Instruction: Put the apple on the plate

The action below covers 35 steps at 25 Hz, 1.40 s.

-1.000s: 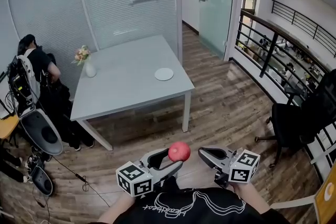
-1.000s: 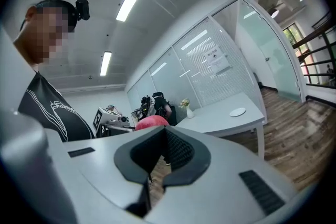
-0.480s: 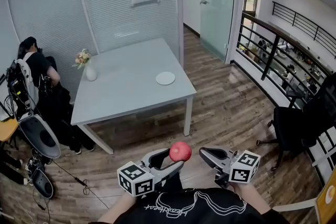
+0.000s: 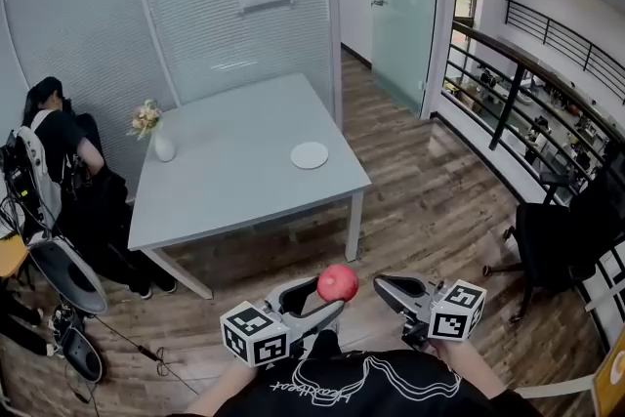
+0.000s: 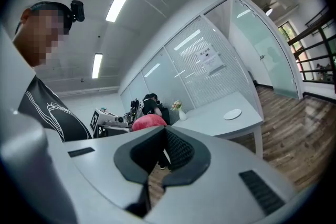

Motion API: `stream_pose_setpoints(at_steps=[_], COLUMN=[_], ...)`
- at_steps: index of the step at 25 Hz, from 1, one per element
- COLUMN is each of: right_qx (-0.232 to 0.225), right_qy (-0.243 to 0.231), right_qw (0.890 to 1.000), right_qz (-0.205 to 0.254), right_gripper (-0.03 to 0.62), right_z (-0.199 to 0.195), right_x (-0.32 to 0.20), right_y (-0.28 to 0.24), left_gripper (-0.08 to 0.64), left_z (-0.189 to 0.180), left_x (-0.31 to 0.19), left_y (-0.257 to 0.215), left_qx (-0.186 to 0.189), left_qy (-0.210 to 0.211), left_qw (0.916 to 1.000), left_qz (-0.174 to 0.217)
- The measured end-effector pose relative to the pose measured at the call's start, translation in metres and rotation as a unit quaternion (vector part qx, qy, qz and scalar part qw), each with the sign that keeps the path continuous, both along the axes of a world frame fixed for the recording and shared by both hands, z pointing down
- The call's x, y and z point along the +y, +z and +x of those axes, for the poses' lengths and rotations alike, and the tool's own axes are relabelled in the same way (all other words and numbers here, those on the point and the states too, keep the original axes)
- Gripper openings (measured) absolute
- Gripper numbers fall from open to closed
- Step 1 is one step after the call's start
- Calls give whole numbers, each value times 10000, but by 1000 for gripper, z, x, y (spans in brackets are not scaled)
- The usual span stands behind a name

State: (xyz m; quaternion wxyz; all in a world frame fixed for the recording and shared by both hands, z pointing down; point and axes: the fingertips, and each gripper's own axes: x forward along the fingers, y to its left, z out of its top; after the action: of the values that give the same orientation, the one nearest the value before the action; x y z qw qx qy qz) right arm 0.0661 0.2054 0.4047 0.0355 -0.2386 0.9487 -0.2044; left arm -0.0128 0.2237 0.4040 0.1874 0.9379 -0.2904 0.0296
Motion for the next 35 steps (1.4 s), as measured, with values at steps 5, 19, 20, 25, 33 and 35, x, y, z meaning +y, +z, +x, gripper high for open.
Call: stream_pose_setpoints(at_steps=[5,19,20,25,33,35], right_qx=[-109,33,30,9,-13,-25], right_qy=[53,261,255,196,237,266], right_qw=[9998,9993,9993,9994,9993,9991], right_qz=[-128,-272,-270,-298,-288,-314], right_gripper=[9,9,9,9,9,9], right_z=[-9,-45,-47,-64,-79,-78], right_x=[-44,-184,-193,-239,-303,-310], right_y=[-1,-9,-10,-8,-5,-3], left_gripper=[281,281,281,281,281,281], left_z=[-9,-53,-55,-72,-94,-94], left_x=[-45,-192,-201,-247,-311,-319], left_y=[-2,-13,-13,-12,-9,-8], left_qx=[17,67,55,52,2,-21], left_qy=[39,57,55,-19,-90,-87], left_qw=[10000,10000,10000,10000,10000,10000], left_qz=[-88,-39,-32,-39,-3,-12])
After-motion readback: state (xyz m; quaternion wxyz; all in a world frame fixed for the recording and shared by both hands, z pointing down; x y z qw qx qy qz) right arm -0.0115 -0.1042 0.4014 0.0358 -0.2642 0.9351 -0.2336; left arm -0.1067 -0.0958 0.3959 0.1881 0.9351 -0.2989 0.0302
